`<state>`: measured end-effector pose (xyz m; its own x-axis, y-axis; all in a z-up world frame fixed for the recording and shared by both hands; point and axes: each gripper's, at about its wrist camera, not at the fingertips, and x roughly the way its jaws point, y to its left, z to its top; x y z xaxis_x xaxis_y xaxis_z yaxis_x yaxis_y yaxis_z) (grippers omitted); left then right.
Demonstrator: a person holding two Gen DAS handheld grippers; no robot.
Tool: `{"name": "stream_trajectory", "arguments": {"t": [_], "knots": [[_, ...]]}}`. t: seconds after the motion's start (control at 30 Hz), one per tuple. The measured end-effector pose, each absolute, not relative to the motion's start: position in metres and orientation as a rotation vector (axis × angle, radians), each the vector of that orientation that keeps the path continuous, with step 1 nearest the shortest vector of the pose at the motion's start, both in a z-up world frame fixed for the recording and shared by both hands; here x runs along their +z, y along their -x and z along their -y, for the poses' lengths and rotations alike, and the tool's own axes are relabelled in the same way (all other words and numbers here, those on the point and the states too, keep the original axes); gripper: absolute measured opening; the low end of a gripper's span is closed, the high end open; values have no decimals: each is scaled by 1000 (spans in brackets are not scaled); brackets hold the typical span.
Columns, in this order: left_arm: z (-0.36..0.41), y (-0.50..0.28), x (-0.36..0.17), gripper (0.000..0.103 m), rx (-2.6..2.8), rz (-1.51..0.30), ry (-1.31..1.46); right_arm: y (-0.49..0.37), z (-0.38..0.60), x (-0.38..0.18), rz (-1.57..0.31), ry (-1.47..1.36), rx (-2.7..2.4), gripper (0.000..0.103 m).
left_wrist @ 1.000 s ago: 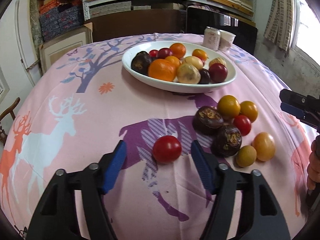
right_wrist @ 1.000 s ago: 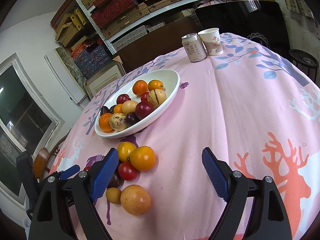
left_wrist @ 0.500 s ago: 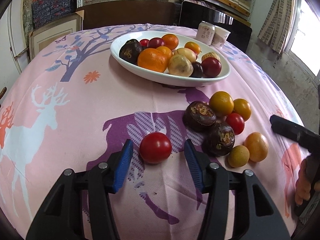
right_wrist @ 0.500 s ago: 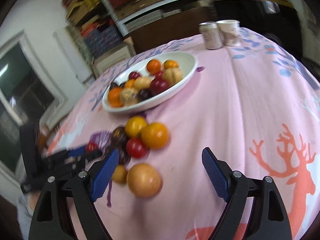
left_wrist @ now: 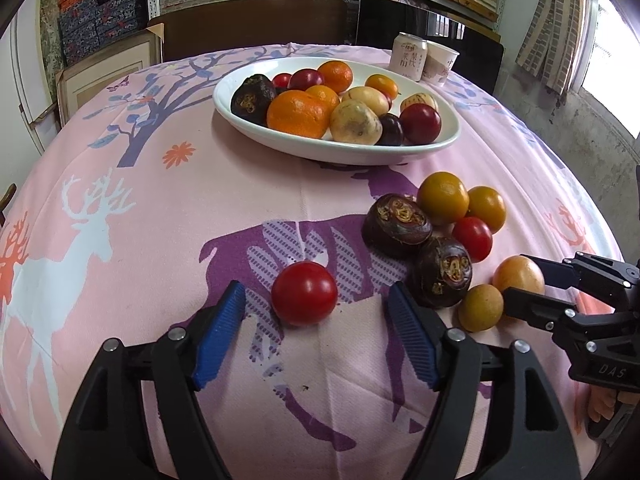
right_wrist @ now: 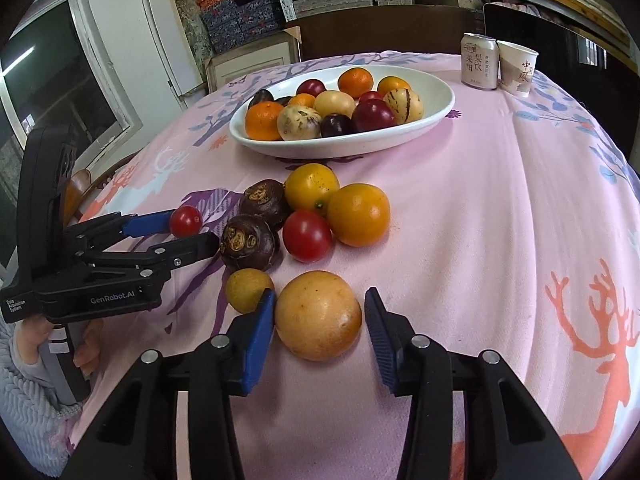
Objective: Organize fruits
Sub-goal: 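Grasp a red tomato with the left tool while the right tool grasps a large yellow round fruit, then carry the red tomato and large yellow fruit onto the plate and open both tools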
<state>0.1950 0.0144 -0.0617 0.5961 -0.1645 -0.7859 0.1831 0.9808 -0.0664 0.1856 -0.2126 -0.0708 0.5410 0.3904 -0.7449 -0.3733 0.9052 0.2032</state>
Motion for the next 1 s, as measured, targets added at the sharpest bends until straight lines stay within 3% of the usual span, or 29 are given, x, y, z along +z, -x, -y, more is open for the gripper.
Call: {"name": "stream_trajectory", "arguments": {"t": [0.07,0.13,0.2,0.33,0.37,0.73,1.0], "knots": [[-16,-194,-61,72,-211,-905,-6,-186,213,-71,-891,-20,454,46],[-19,-194,-60,59,-214,-899,13,-186,213,-71,-891,-23,455,46],[-21,-194,-59,57,-214,-896,23,-186,214,-71,-891,-23,454,46],[-22,-194,-59,32,-204,-893,26,-186,214,-71,-891,-25,454,45],[-23,-194,-59,30,-201,-891,29,-186,214,-71,-890,-28,455,43],[-24,-184,-34,30,-194,-781,20,-181,240,-52,-769,-130,383,42],[-20,-238,11,30,-190,-736,12,-216,244,-4,-699,-139,380,42]]}}
